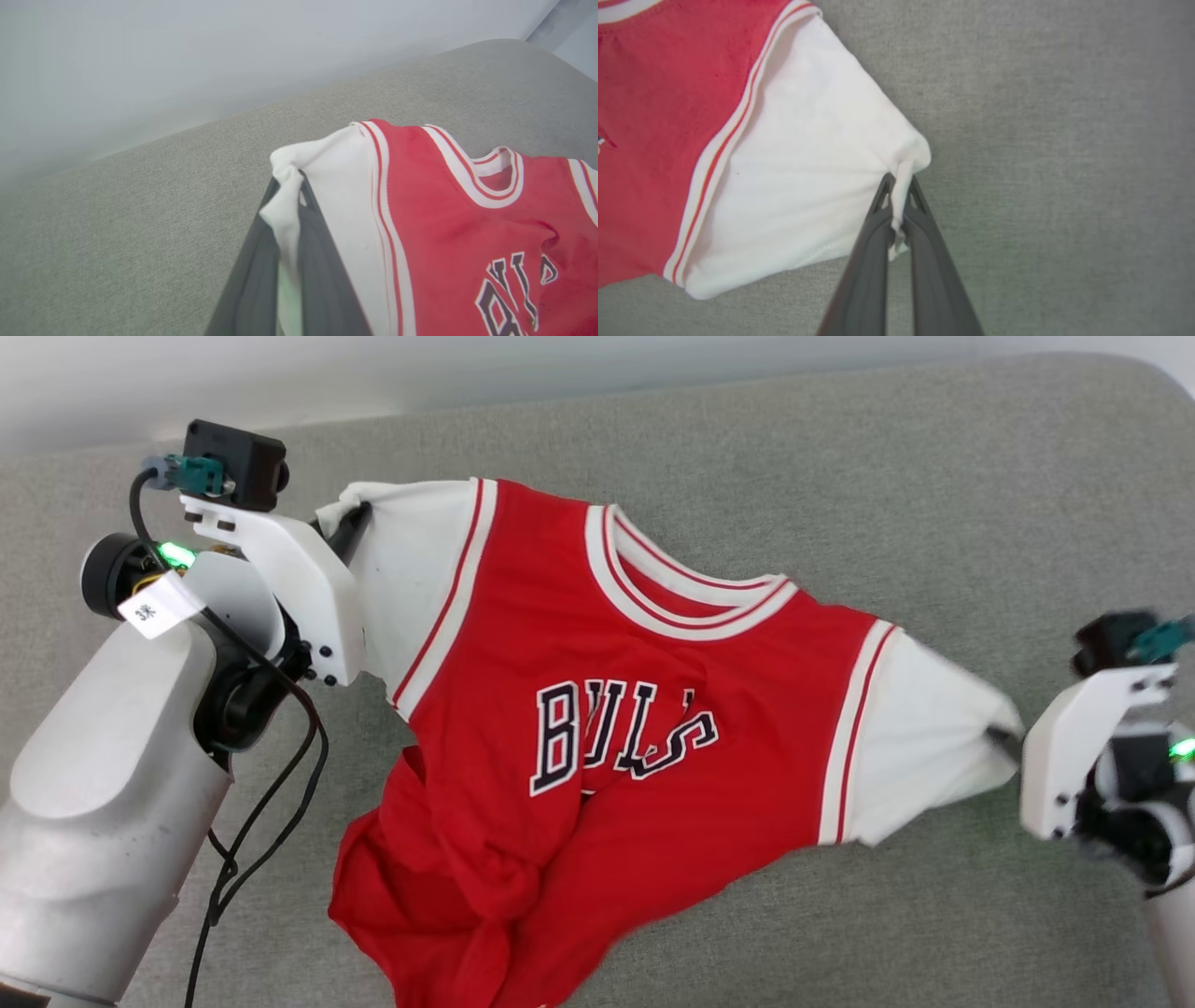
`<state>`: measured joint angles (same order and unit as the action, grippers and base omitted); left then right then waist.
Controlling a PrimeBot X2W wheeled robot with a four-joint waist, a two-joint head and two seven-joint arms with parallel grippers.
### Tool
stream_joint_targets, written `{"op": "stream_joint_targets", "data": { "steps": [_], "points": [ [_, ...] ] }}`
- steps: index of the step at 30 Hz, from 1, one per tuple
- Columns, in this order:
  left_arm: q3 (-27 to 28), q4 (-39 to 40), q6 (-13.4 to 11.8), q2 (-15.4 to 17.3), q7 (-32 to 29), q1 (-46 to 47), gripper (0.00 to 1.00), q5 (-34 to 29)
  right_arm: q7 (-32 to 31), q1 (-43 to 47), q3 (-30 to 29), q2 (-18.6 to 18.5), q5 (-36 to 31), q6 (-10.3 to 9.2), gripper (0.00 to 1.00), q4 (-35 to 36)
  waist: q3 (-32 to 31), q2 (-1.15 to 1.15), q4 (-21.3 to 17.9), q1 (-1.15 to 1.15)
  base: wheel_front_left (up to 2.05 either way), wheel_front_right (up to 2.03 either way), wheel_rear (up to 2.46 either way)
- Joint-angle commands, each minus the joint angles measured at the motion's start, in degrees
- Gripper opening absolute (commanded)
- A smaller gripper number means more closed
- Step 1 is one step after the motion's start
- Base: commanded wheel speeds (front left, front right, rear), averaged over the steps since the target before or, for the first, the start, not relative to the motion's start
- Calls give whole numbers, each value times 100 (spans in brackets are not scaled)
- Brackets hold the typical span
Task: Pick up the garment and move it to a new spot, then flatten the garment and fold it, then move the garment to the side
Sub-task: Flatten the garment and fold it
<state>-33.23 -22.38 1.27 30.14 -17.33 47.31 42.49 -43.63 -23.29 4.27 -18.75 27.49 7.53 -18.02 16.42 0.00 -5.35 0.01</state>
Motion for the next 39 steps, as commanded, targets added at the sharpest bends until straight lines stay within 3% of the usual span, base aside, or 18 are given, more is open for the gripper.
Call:
{"op": "stream_joint_targets", "data": {
  "steps": [1,11,22,34,39],
  "points": [
    [31,-12,-35,-11,101,65,0,-41,121,-189,-105,-103,-134,-5,0,79,-112,0,-20,-1,0,0,0],
    [255,-593,-225,-309,562,837,0,-121,652,-1407,-459,-218,-939,-6,0,-19,-324,0,15,-1,0,0,0],
    [467,-1810,-197,-619,1420,2719,0,-456,1623,-3759,-645,-7,-1489,-5,0,-794,116,0,76,-1,0,0,0],
    [632,-2343,-70,-337,2251,4875,0,-897,2687,-6366,-665,293,-1916,-5,0,-1583,998,0,-124,-1,0,0,0],
    [702,-2554,58,-185,2454,5375,0,-920,2983,-6956,-495,384,-1895,-5,0,-1822,1383,0,-171,-1,0,0,0]
  ]
}}
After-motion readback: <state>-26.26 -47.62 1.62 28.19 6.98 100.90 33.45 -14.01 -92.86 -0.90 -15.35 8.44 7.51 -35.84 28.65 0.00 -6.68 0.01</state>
